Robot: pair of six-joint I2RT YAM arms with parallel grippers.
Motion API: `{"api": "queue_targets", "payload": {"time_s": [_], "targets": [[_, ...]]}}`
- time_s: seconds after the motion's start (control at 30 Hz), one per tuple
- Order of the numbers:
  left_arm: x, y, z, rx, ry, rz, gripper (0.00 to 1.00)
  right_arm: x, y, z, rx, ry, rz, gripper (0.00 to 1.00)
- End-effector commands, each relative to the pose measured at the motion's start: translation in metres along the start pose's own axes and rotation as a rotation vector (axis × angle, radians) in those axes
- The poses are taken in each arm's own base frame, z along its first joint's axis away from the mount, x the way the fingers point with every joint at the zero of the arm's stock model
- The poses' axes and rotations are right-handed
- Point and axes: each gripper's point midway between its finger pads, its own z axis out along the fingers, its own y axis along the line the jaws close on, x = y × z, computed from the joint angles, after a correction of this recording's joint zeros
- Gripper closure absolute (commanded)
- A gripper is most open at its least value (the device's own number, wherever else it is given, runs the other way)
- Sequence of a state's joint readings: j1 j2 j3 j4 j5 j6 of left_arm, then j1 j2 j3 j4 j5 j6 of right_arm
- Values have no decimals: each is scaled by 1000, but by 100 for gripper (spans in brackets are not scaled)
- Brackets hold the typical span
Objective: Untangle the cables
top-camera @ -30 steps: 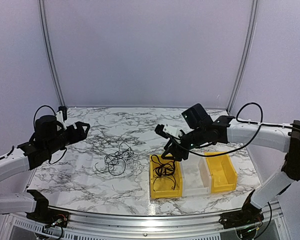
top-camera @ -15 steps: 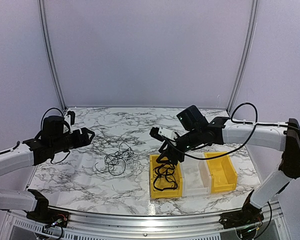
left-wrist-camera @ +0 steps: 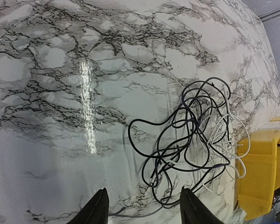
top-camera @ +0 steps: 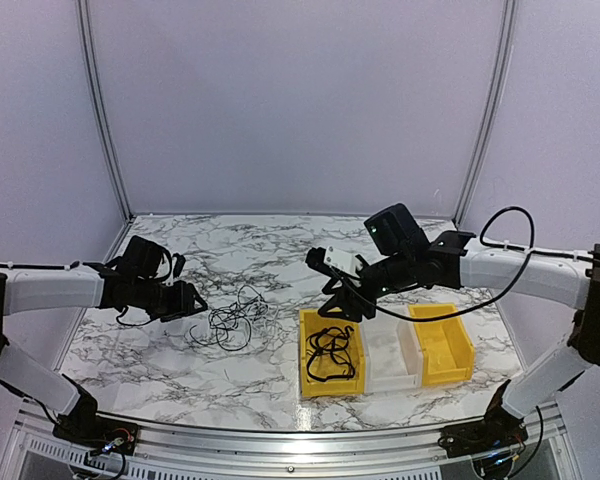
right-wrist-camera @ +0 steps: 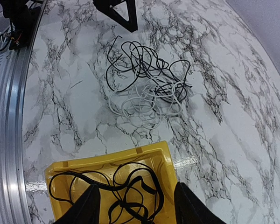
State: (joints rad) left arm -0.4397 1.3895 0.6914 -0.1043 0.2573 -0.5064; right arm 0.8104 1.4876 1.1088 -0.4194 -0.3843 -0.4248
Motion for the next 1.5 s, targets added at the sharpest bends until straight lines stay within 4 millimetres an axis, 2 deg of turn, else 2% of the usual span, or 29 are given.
{"api": "queue_targets", "payload": {"time_s": [0.0,0.13,0.27,0.37,0.47,0.53,0.63,1.03,1.1,1.17,1.27,1.37,1.47], "targets": [[12,-22,-3,96,90,4,45,-25,-5,-20,59,-63,-89,46],[21,-34,-9,147,114,54,43,-23,-5,-25,71,-61,-98,46],[35,-33,-3,135,163,79,43,-24,-3,-27,71,-68,-103,45],[32,-28,4,87,156,94,45,-23,-3,-27,70,-66,-106,45],[26,-28,10,69,153,107,52,-22,-3,-27,72,-63,-107,45],[24,-31,13,75,162,115,62,-20,-3,-27,73,-64,-105,45],[23,-30,17,65,175,117,71,-19,-1,-29,75,-66,-106,45],[21,-21,22,8,190,136,79,-16,0,-32,80,-70,-105,45],[20,-21,23,7,191,143,83,-16,-1,-32,79,-69,-103,45],[18,-24,22,15,188,151,91,-17,-1,-31,77,-70,-102,45],[8,-34,11,30,166,166,100,-21,-2,-33,80,-79,-107,45],[-17,-61,-22,87,81,220,100,-36,-1,-39,72,-117,-120,47],[-40,-87,-61,147,-38,341,100,-67,-5,-49,70,-186,-145,48]]}}
